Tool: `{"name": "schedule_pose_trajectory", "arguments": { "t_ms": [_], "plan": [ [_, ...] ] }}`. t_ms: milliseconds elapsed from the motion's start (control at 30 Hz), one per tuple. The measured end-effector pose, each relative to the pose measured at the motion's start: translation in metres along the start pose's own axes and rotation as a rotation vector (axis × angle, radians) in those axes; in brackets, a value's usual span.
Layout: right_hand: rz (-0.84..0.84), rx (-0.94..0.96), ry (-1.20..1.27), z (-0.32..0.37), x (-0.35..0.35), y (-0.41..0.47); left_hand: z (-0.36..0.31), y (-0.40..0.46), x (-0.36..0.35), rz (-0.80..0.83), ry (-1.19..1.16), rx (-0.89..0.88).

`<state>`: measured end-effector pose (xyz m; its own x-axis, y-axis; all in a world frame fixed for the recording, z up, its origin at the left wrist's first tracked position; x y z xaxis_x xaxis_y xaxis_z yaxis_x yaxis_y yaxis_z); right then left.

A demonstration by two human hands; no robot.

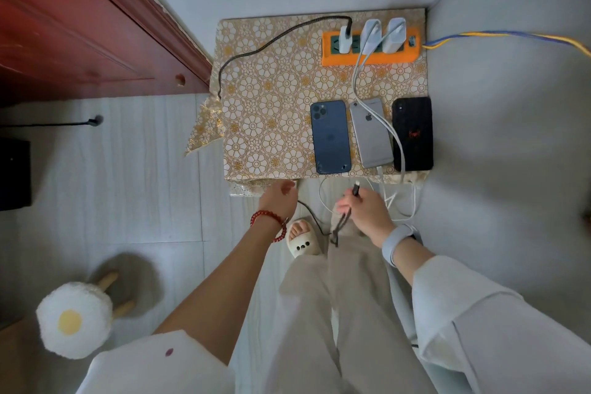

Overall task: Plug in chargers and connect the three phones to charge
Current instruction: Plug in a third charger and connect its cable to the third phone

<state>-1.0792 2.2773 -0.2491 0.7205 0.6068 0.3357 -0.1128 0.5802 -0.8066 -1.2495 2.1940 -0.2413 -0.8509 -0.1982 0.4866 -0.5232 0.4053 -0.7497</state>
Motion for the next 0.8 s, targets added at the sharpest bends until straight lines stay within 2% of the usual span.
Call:
{"name": "schedule_pose_trajectory", "arguments": {
  "t_ms": [200,400,500,800],
  "plan": [
    [-0.227,0.245,-0.111,0.053,0.028,0.039,-0.043,0.028,-0.022,0.0,-0.14,-0.048],
    [-0.181,0.265,-0.133,0.053,0.027,0.053,-0.065,0.047,-0.046,-0.031,-0.146,-0.045],
    [-0.147,0.279,-0.11,0.049,0.027,0.057,-0.059,0.051,-0.049,-0.08,-0.223,0.035],
    [-0.046,0.141,0.2,0.038,0.047,0.057,-0.049,0.046,-0.054,0.022,-0.365,0.149]
  ]
}}
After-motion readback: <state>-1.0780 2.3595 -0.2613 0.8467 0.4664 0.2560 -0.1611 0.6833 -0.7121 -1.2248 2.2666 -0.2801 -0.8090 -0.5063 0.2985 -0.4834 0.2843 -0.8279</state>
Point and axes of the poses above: each hand's wrist, its own y-axis towards the middle knuckle, its own x-axis out of the back of the hand, z = x × y, the point moved 10 cm from there along y, towards the middle knuckle, and after that the axes turned 6 degrees about -z, right-handed, at the moved point
